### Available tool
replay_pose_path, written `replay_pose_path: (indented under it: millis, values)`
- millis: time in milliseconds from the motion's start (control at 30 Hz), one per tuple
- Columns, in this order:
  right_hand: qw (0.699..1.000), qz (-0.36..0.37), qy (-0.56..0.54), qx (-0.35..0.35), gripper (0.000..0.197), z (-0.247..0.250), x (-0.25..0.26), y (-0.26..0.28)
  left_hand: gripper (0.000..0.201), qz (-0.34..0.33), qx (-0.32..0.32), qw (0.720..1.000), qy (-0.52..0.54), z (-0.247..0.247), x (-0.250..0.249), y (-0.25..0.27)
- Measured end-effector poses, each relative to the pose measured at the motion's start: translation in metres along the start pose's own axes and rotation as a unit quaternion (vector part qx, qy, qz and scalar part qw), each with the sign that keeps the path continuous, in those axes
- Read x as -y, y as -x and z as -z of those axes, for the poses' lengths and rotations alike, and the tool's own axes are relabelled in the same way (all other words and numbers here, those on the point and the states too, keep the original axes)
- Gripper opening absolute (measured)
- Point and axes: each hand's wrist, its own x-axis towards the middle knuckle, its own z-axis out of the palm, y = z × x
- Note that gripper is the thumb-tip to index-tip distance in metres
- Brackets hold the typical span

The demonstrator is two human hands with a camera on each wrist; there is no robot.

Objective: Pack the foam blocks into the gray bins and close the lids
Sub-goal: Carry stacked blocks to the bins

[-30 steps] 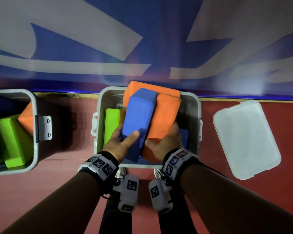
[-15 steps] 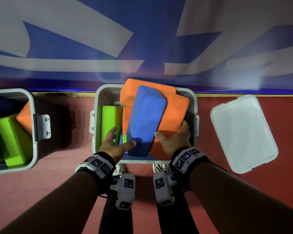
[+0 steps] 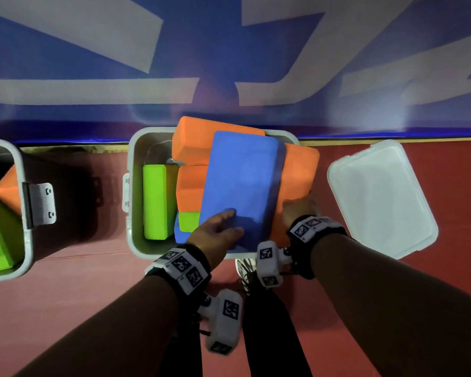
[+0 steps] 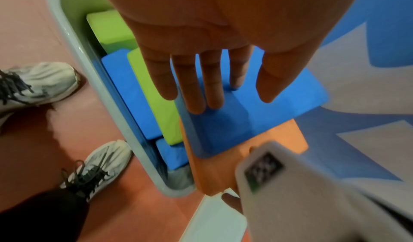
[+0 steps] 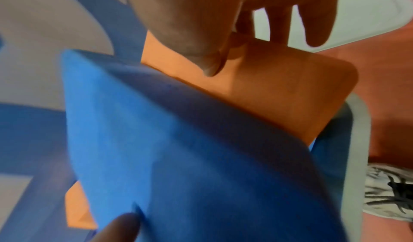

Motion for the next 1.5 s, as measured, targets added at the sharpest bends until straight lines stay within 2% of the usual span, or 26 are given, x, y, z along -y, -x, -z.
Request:
replay_pose_path:
  millis: [67,167,267,300,400,467,567,633,667,700,767,833,900,933,1000,1067,1100,1133,1233,1300,1400,1500]
  values:
    - [0.999,0.011,0.010,0.034,0.049,0.006,-0.008,-0.017,0.046,0.005,0.022,1.000,0.005,-0.016,-0.001,-0.001]
    - [0.997,0.047,0.008,0.056,0.046,0.016,-0.017,-0.036,0.042,0.005,0.044,0.999,0.008,-0.030,-0.001,-0.004]
    - [0.987,0.091,0.012,0.133,0.047,0.004,-0.026,-0.044,0.035,0.010,0.056,0.997,0.051,-0.031,-0.007,-0.003]
    - [0.985,0.105,0.014,0.138,0.045,-0.002,-0.028,-0.046,0.032,0.010,0.057,0.996,0.068,-0.030,-0.009,-0.005]
    - [0.989,0.076,0.027,0.120,0.035,-0.003,-0.018,-0.049,0.023,0.011,0.057,0.995,0.084,-0.027,-0.014,-0.011]
    - [0.992,0.035,0.033,0.113,0.037,0.002,-0.010,-0.054,0.020,0.012,0.052,0.996,0.076,-0.028,-0.021,-0.013]
    - [0.996,0.054,0.058,0.038,0.051,0.011,0.003,-0.051,0.017,0.015,0.034,0.997,0.068,-0.029,-0.027,-0.016]
    - [0.995,0.088,0.041,0.024,0.049,0.019,0.008,-0.053,0.022,0.008,-0.020,0.998,0.055,-0.025,-0.029,-0.018]
    - [0.993,0.107,0.015,0.055,0.043,0.026,0.012,-0.048,0.023,0.007,-0.055,0.997,0.047,-0.020,-0.025,-0.021]
    - [0.987,0.111,-0.029,0.114,0.034,0.032,0.016,-0.039,0.021,0.007,-0.091,0.995,0.040,-0.013,-0.021,-0.025]
    - [0.953,0.081,-0.088,0.278,0.028,0.039,0.022,-0.011,0.013,0.017,-0.146,0.987,0.062,-0.001,-0.018,-0.025]
    - [0.914,0.097,-0.100,0.382,0.032,0.034,0.024,0.018,0.026,0.054,-0.144,0.983,0.101,0.006,-0.019,-0.019]
    - [0.871,0.122,-0.138,0.454,0.026,0.016,0.023,0.044,0.031,0.060,-0.119,0.986,0.101,0.011,-0.024,-0.011]
    - [0.863,0.119,-0.143,0.470,0.027,0.008,0.024,0.055,0.030,0.053,-0.114,0.986,0.109,0.013,-0.026,-0.006]
    - [0.879,0.126,-0.114,0.446,0.040,-0.006,0.026,0.076,0.027,0.046,-0.118,0.985,0.118,0.021,-0.026,-0.002]
    - [0.897,0.138,-0.106,0.406,0.071,-0.021,0.028,0.089,0.014,0.033,-0.123,0.985,0.113,0.035,-0.026,0.004]
    - [0.905,0.145,-0.106,0.386,0.081,-0.025,0.029,0.094,0.013,0.028,-0.117,0.988,0.101,0.040,-0.024,0.004]
    - [0.914,0.148,-0.107,0.361,0.084,-0.032,0.029,0.096,0.023,0.023,-0.107,0.990,0.091,0.043,-0.025,0.006]
    - [0.936,0.146,-0.111,0.300,0.068,-0.038,0.028,0.092,0.062,0.020,-0.079,0.996,0.046,0.050,-0.018,0.003]
    - [0.946,0.149,-0.090,0.273,0.058,-0.033,0.029,0.091,0.063,0.013,-0.070,0.997,0.024,0.050,-0.014,0.002]
    - [0.957,0.141,-0.123,0.222,0.059,-0.020,0.025,0.085,0.056,-0.024,-0.037,0.999,0.012,0.038,-0.015,0.003]
    - [0.958,0.157,-0.159,0.178,0.037,-0.007,0.019,0.085,0.051,-0.039,-0.002,0.998,0.047,0.026,-0.015,0.004]
